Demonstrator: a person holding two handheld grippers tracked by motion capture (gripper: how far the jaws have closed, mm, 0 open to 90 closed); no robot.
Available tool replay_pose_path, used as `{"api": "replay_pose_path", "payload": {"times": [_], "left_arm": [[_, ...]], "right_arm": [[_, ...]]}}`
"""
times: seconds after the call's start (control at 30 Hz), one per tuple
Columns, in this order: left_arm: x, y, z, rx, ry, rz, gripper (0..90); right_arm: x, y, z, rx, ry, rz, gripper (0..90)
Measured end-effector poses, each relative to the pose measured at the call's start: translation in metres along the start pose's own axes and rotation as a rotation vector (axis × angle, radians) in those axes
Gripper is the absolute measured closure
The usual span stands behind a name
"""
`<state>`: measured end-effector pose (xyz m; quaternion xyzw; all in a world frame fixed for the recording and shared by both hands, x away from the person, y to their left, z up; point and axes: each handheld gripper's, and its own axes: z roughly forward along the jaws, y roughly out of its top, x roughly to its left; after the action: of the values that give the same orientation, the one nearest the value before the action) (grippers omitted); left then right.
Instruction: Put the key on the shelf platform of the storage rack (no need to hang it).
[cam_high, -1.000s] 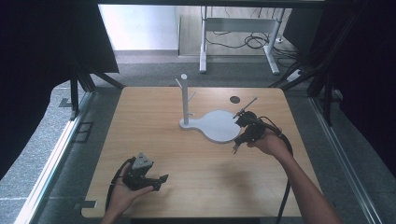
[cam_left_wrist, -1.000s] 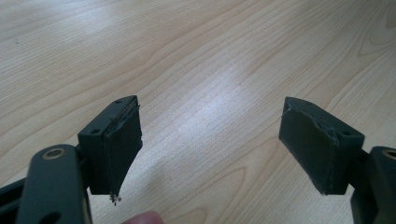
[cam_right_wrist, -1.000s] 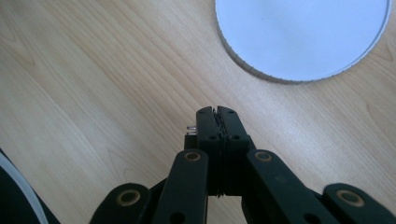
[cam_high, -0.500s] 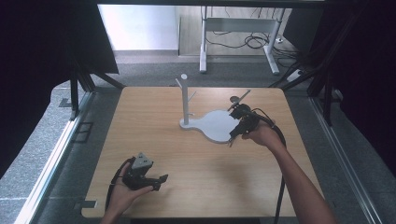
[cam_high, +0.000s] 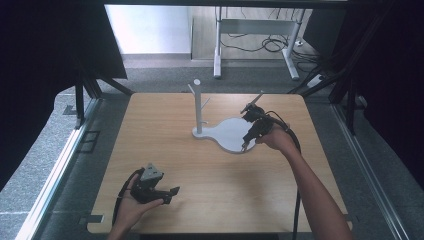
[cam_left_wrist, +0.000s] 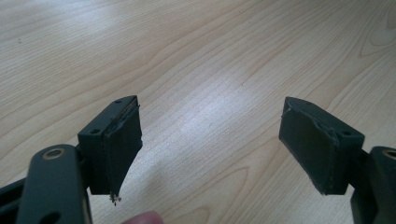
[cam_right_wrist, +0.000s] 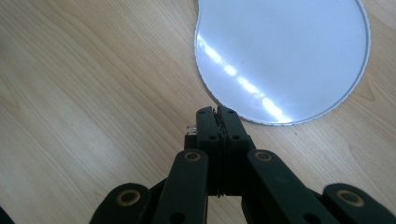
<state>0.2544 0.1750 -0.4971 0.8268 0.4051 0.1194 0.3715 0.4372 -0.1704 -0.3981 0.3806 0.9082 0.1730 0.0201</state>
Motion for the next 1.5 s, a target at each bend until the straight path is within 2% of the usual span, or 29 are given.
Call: {"api": "replay_pose_path", "payload": {"times": [0.8, 1.5], "left_arm": [[0.000, 0.000, -0.002, -0.005, -0.003, 0.003, 21.5], [0.001, 0.001, -0.006, -0.016, -0.003, -0.003, 21.5]], "right_arm": [[-0.011, 0.024, 0.006, -0.003, -0.006, 0.020, 89.6], [-0.019, 0.051, 0.024, 0.018, -0.012, 0.050, 89.6]]}}
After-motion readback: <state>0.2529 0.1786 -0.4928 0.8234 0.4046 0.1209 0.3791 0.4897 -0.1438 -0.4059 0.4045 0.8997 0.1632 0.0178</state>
